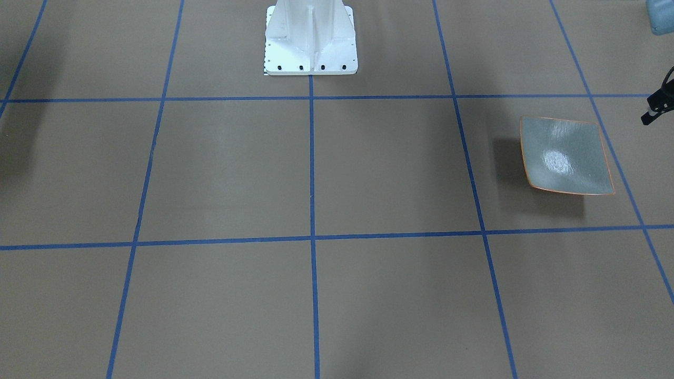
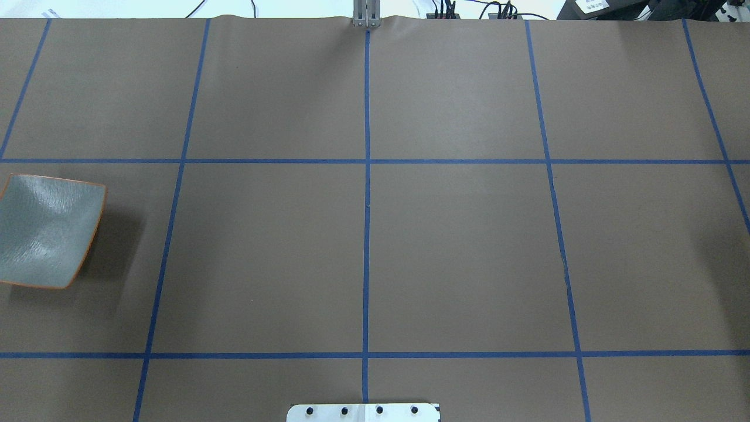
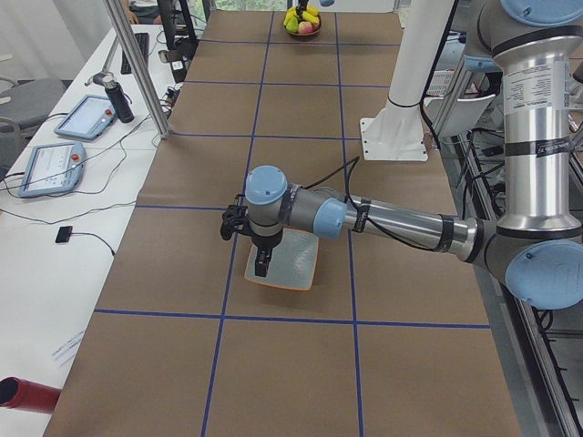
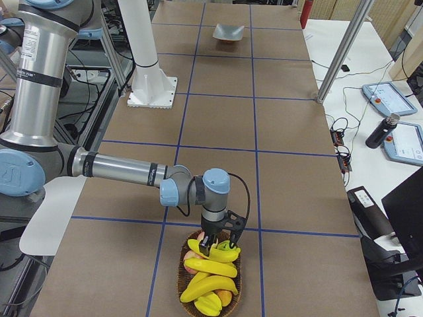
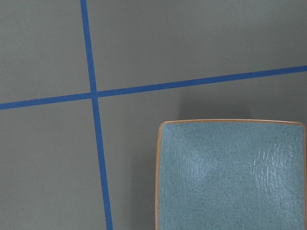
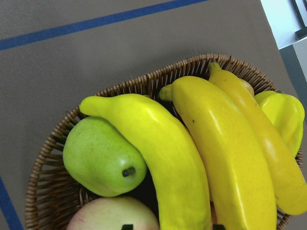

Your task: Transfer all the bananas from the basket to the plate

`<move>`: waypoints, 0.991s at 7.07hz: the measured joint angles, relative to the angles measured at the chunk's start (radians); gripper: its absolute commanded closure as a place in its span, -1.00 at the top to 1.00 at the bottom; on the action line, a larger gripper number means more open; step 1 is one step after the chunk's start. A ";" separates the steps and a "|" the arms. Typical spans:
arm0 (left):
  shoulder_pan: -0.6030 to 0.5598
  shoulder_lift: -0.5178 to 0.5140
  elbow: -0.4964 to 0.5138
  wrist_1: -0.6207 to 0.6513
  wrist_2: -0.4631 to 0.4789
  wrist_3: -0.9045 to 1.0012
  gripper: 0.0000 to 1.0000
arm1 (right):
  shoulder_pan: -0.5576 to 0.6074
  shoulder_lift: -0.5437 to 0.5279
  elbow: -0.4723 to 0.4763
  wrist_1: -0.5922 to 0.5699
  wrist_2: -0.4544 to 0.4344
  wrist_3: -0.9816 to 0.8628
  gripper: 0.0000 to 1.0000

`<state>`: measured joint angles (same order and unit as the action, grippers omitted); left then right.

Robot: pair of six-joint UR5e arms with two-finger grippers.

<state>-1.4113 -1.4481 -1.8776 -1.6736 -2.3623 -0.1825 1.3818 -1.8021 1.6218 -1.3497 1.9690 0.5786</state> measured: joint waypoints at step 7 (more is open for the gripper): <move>0.000 0.000 -0.002 0.001 0.000 0.000 1.00 | -0.016 -0.005 -0.010 0.004 0.001 -0.001 -1.00</move>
<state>-1.4113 -1.4481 -1.8794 -1.6729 -2.3623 -0.1829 1.3658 -1.8067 1.6118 -1.3459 1.9702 0.5775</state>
